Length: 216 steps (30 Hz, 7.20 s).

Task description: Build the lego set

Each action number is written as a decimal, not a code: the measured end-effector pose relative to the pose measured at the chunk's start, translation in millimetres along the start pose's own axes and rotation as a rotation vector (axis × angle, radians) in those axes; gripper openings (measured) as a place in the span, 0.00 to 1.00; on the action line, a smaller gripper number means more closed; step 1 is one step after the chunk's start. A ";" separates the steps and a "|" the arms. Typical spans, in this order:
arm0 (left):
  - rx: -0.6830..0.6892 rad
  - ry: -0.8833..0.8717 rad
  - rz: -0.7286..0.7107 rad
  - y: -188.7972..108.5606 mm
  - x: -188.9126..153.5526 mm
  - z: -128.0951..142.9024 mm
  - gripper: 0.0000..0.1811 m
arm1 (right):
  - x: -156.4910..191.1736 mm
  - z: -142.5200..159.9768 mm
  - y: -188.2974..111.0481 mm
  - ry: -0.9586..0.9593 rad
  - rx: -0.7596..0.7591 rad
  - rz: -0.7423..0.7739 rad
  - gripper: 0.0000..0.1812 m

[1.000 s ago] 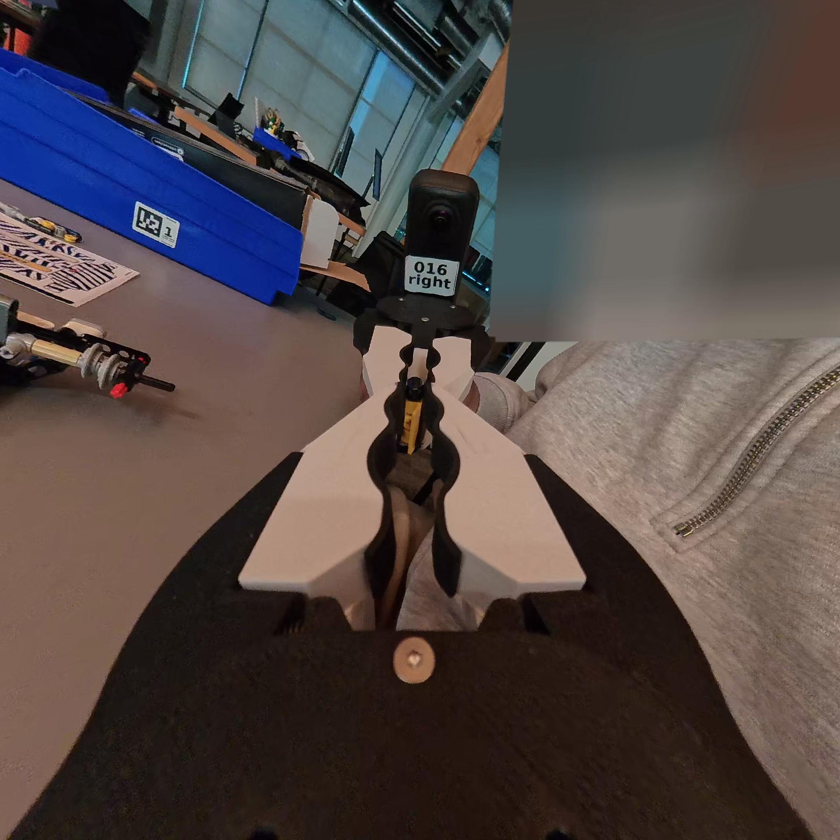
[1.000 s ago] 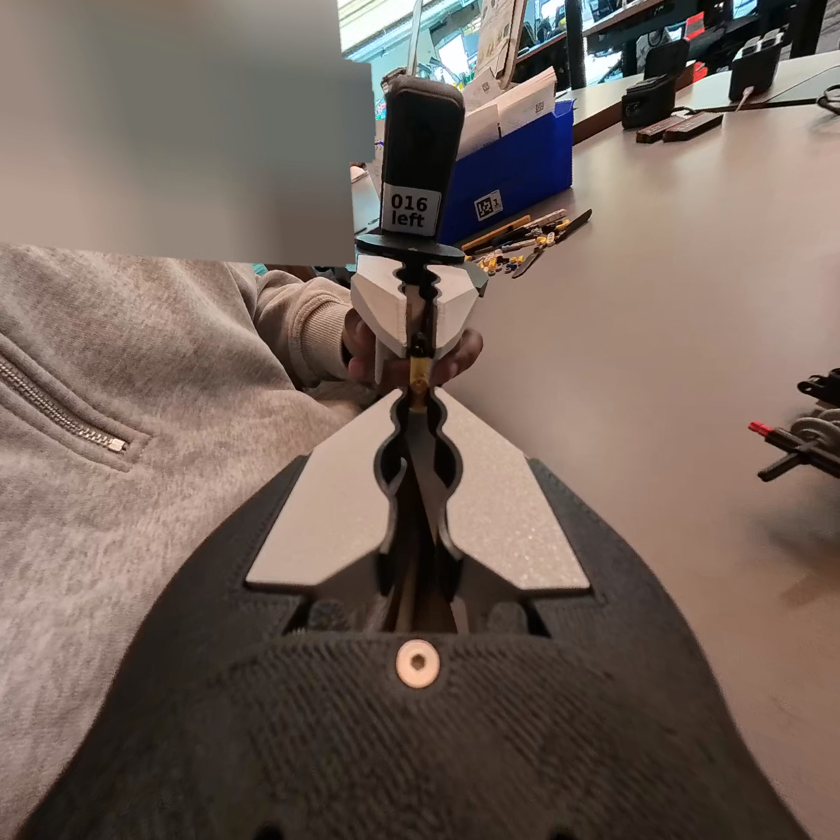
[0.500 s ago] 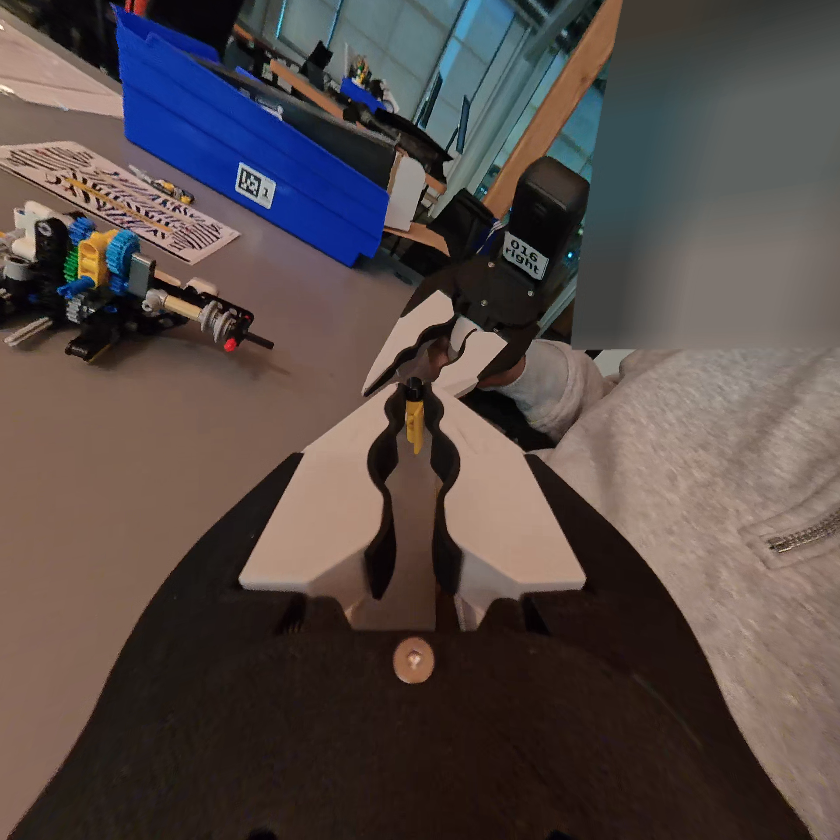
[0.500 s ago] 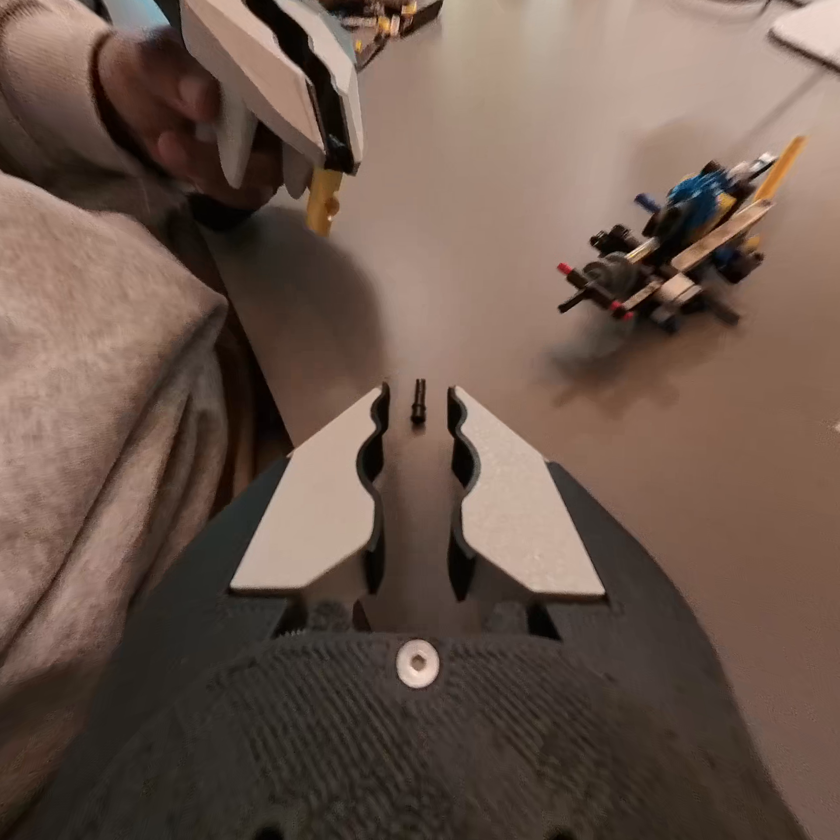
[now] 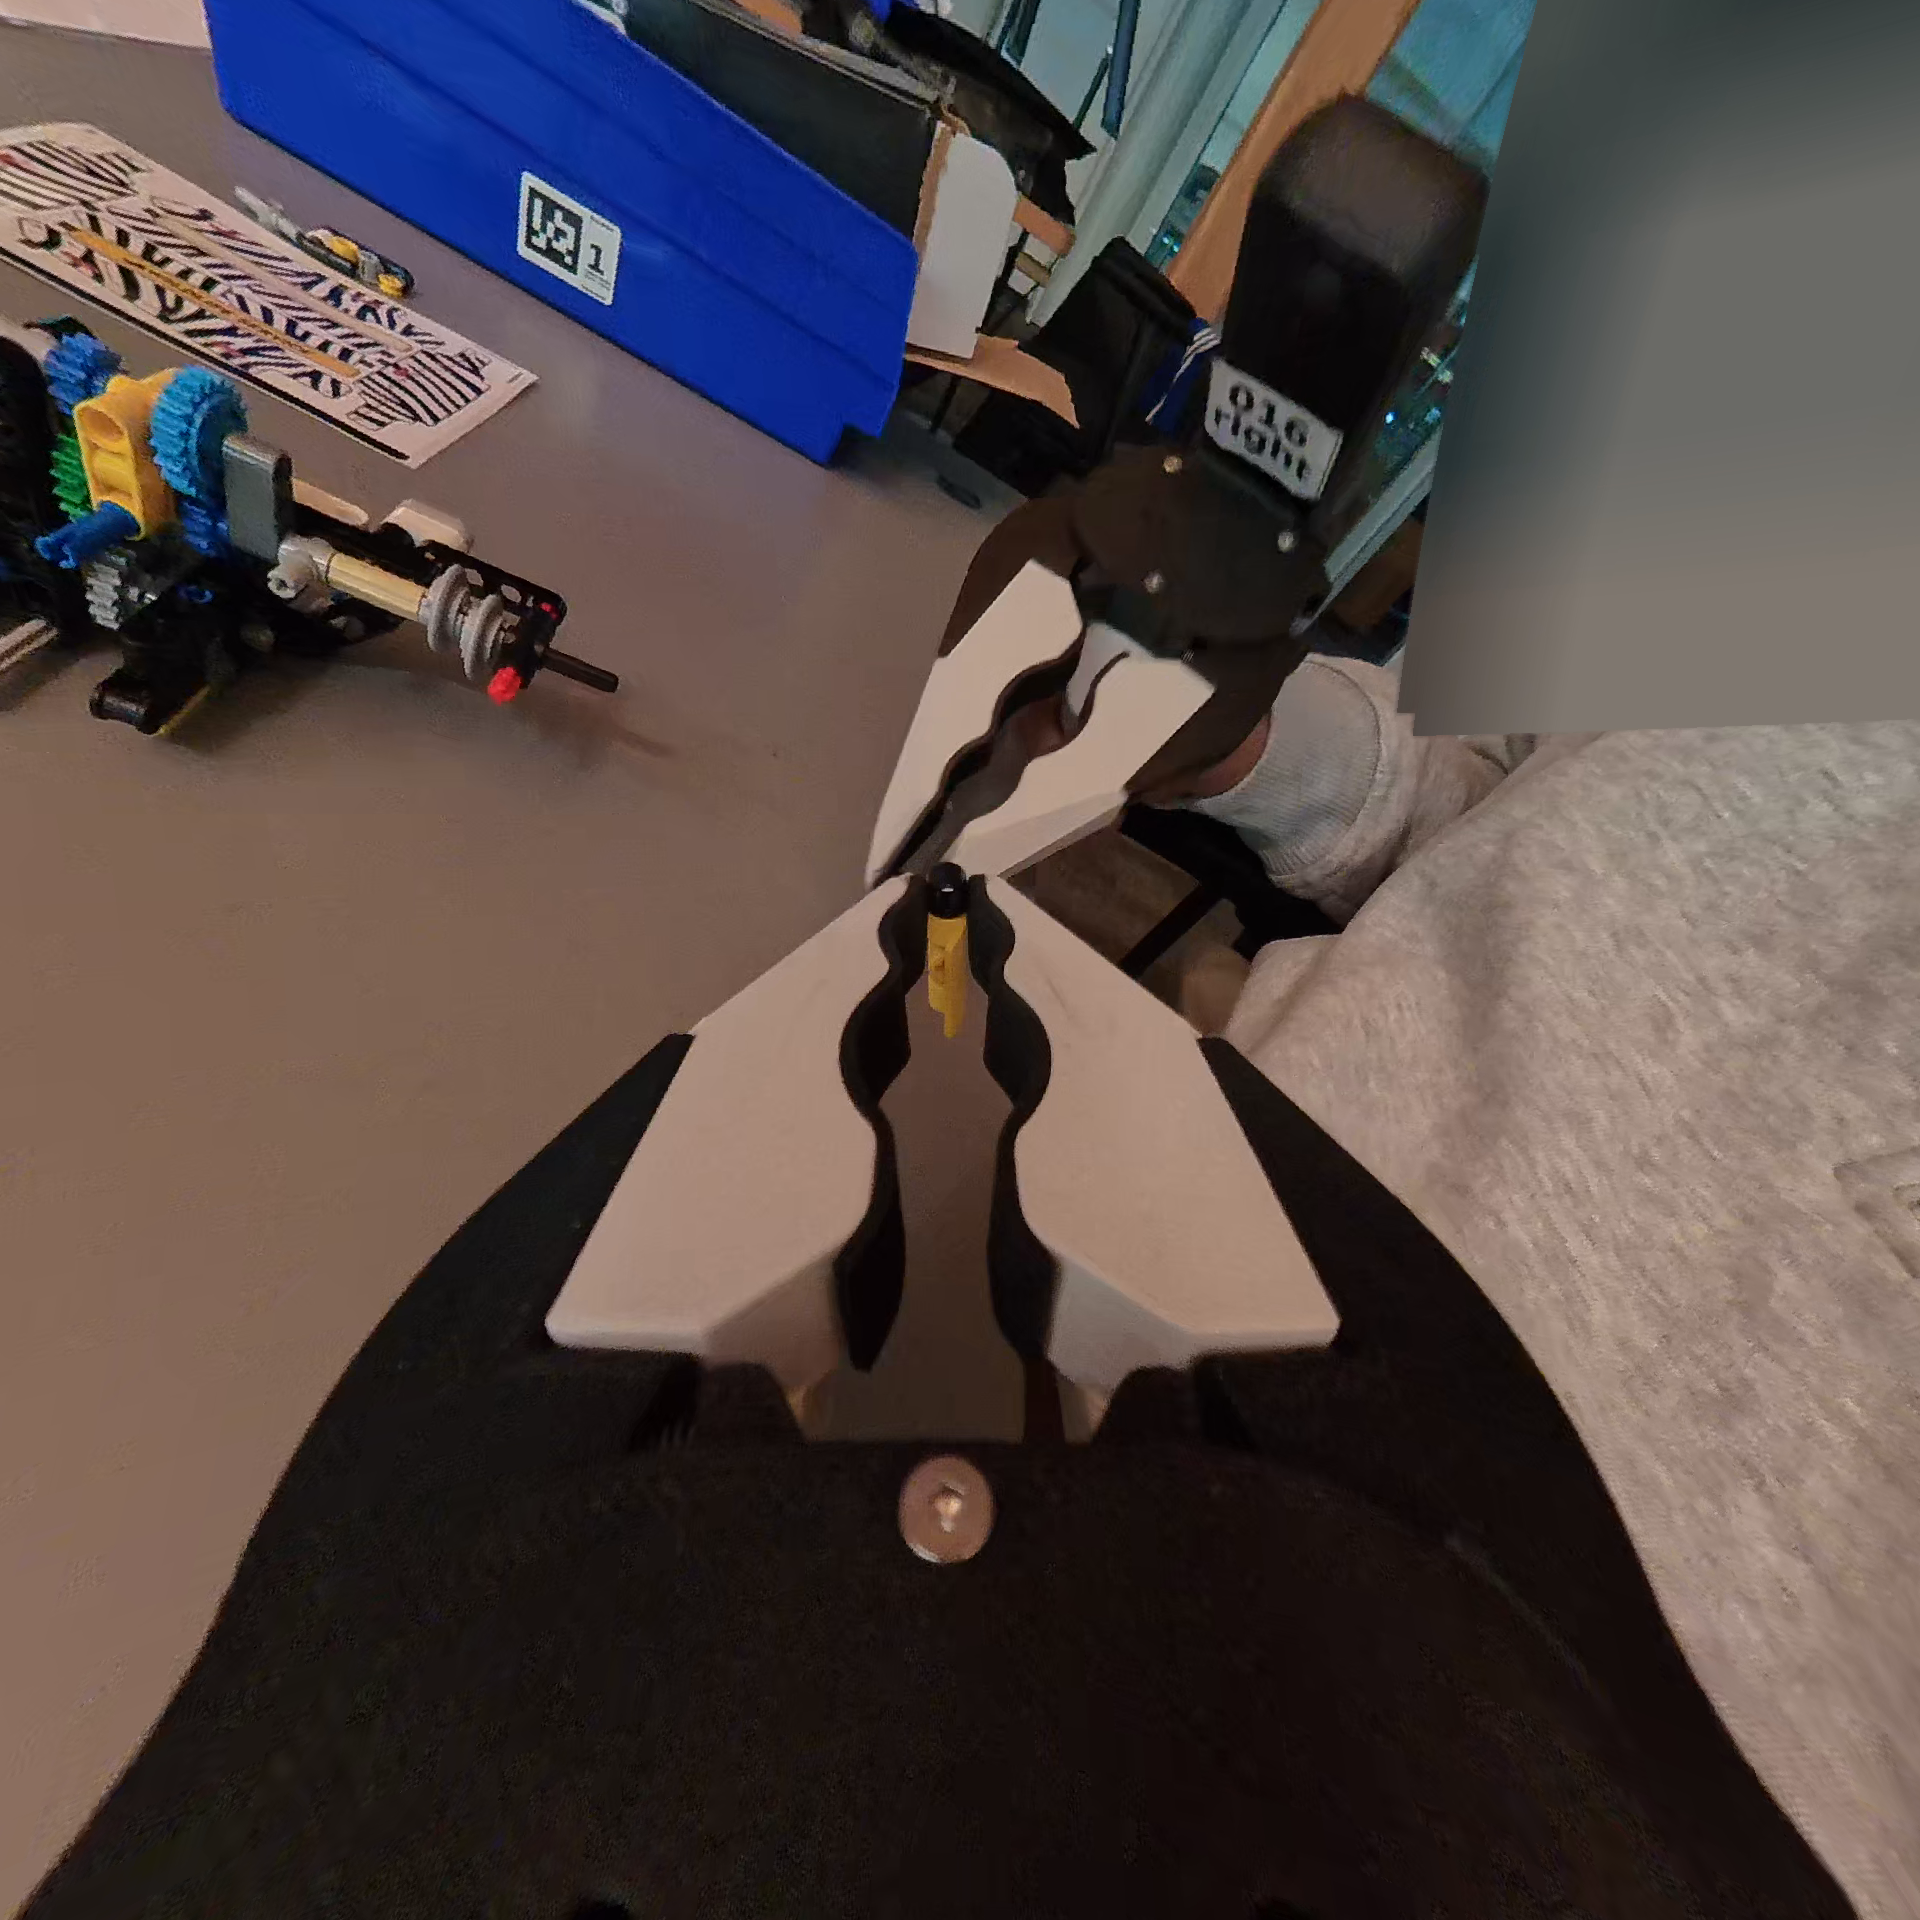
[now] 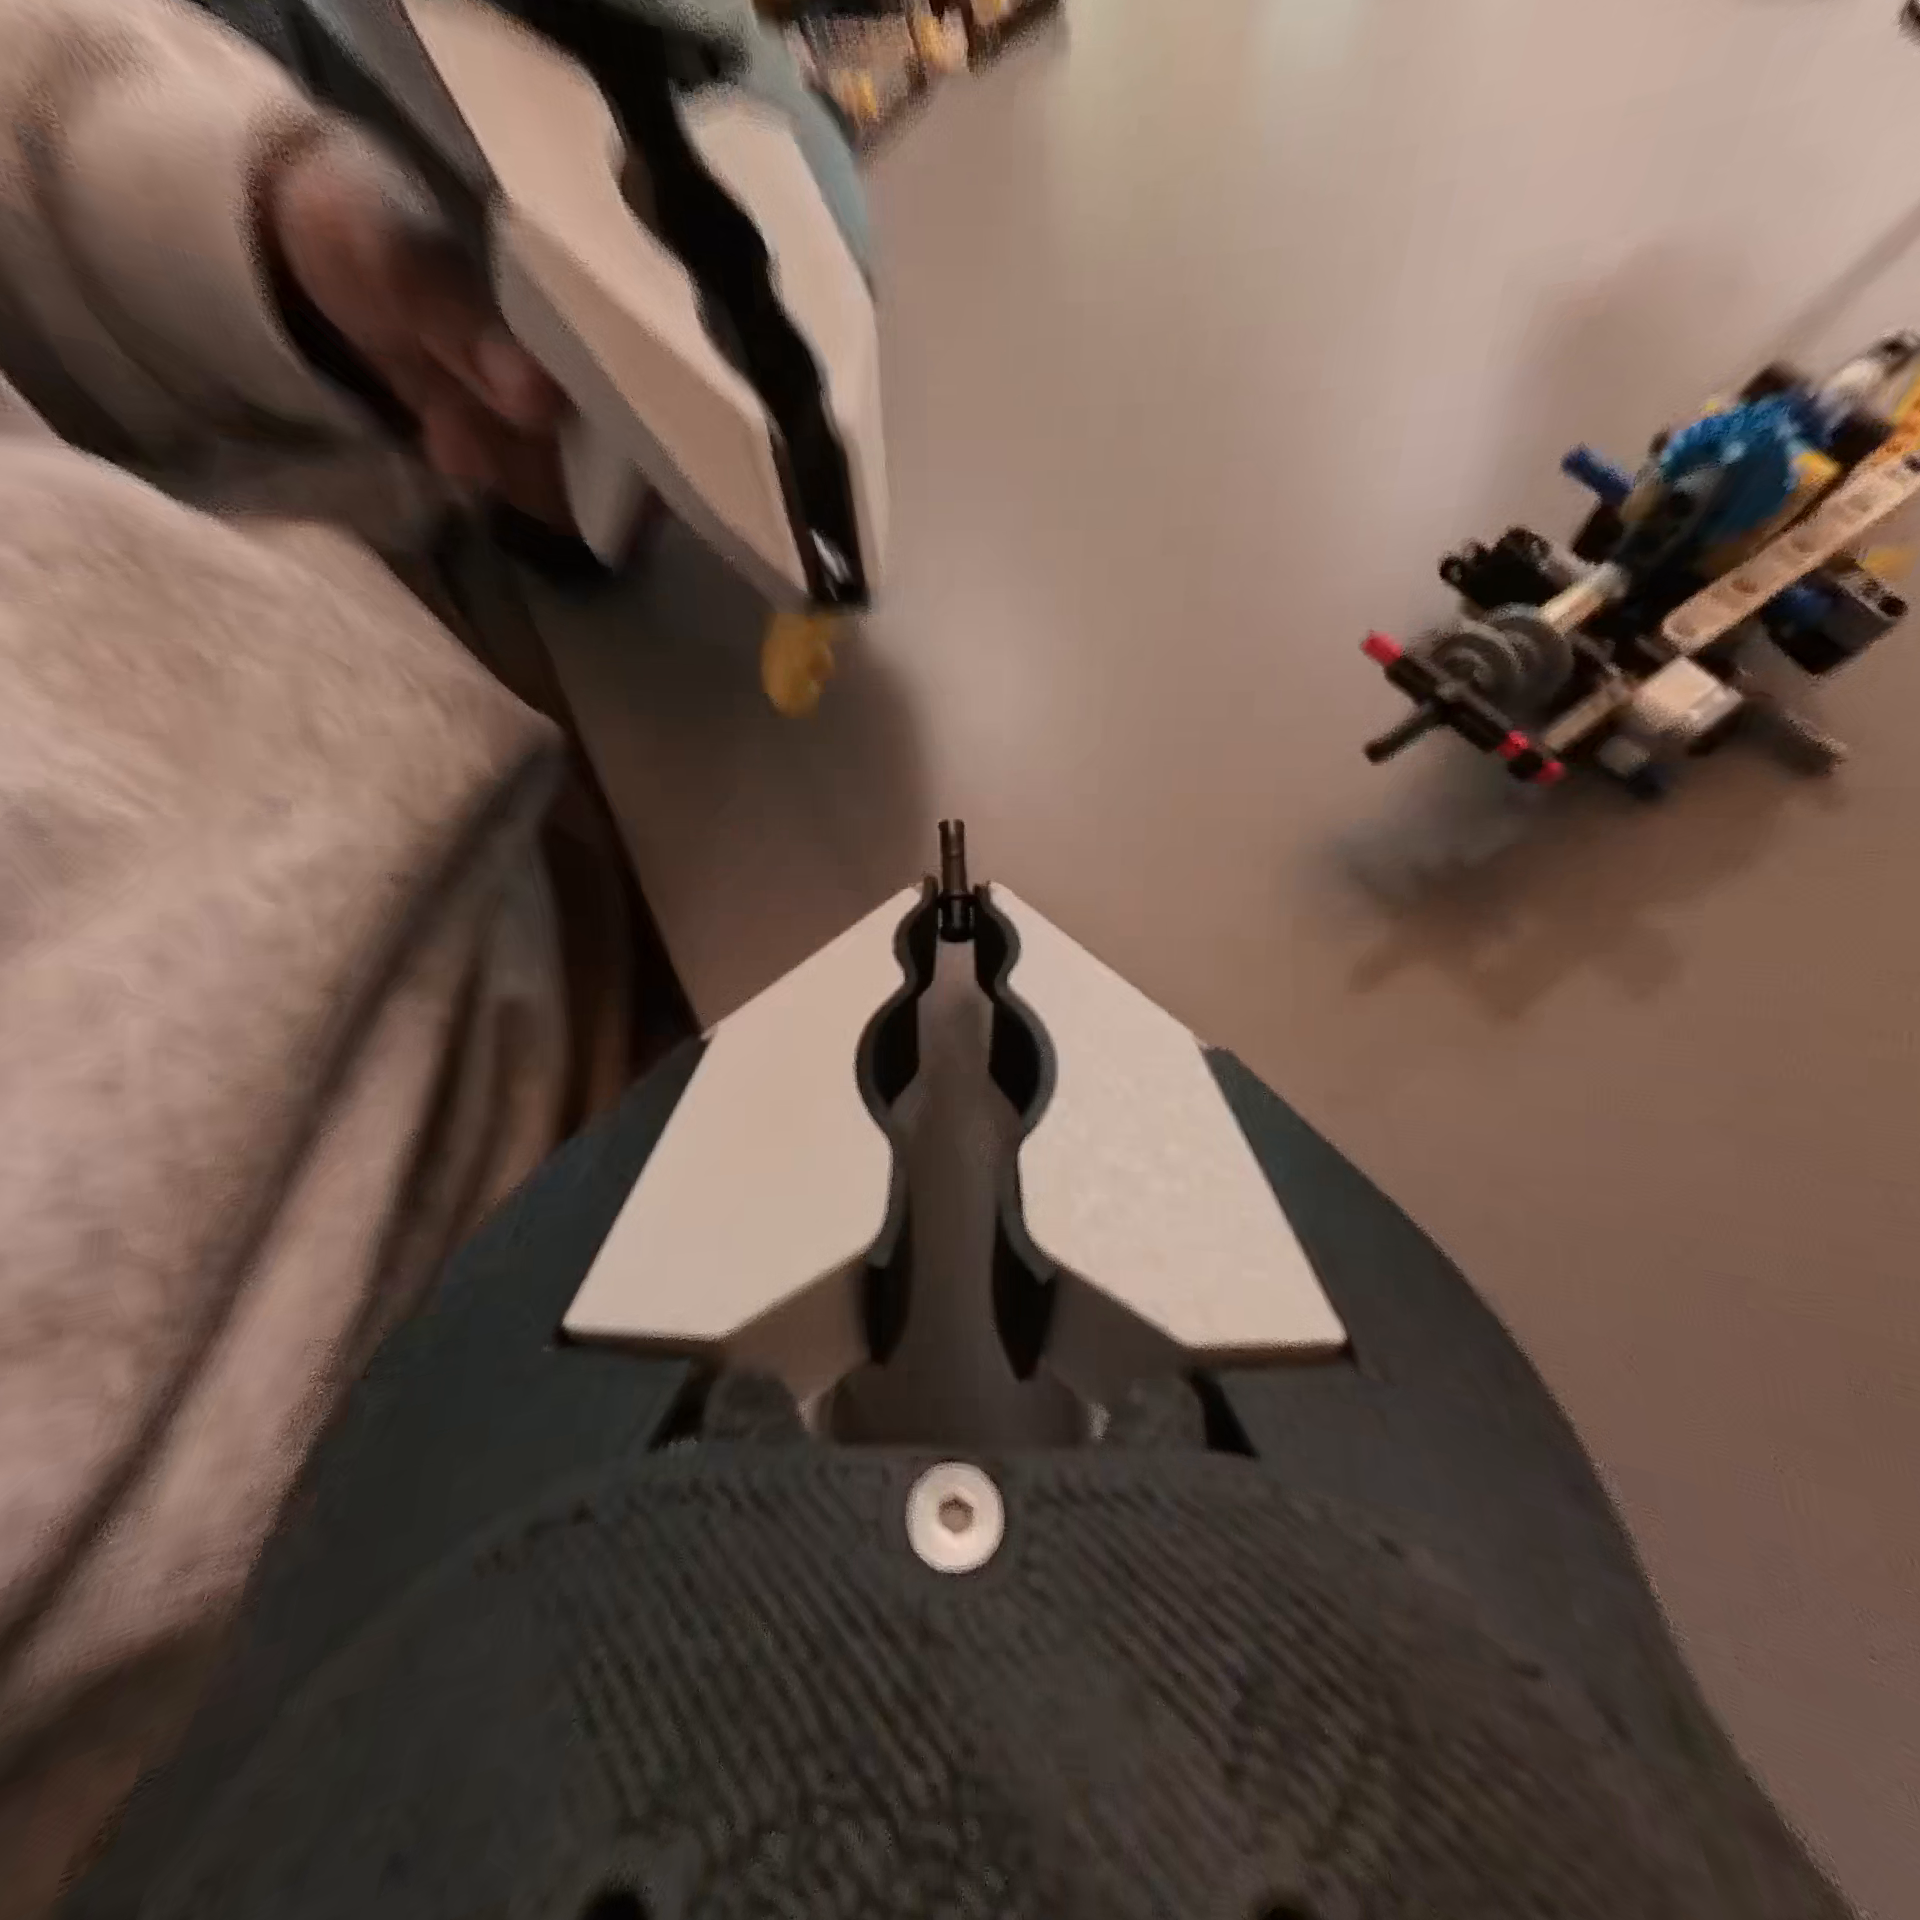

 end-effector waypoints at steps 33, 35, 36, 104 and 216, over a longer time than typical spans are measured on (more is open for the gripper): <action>0.076 0.402 0.097 -6.4 -51.4 20.1 0.03 | 63.5 -36.2 -26.2 0.635 -0.030 -0.881 0.03; 0.091 0.424 0.088 -7.4 -56.6 26.4 0.04 | 70.3 -34.2 -26.1 0.624 0.028 -0.887 0.03; 0.096 0.432 0.084 -8.0 -59.7 29.1 0.04 | 73.6 -33.7 -26.6 0.623 0.053 -0.893 0.03; 0.000 0.363 0.173 -24.9 -105.2 31.4 0.03 | 119.8 -51.4 -43.3 0.811 0.215 -1.237 0.02; -0.220 -0.128 0.242 -32.6 -70.9 8.5 0.02 | 83.0 -66.8 -39.0 0.320 -0.311 -0.516 0.03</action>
Point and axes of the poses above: each gripper's, where its closed fingertips meet, y out along the fingers, z out of its underside, x = y × z across the jaws, the point moved 1 cm from there along -y, back along the fingers, and after that the axes turned 8 degrees about x, right-handed, at the moved point
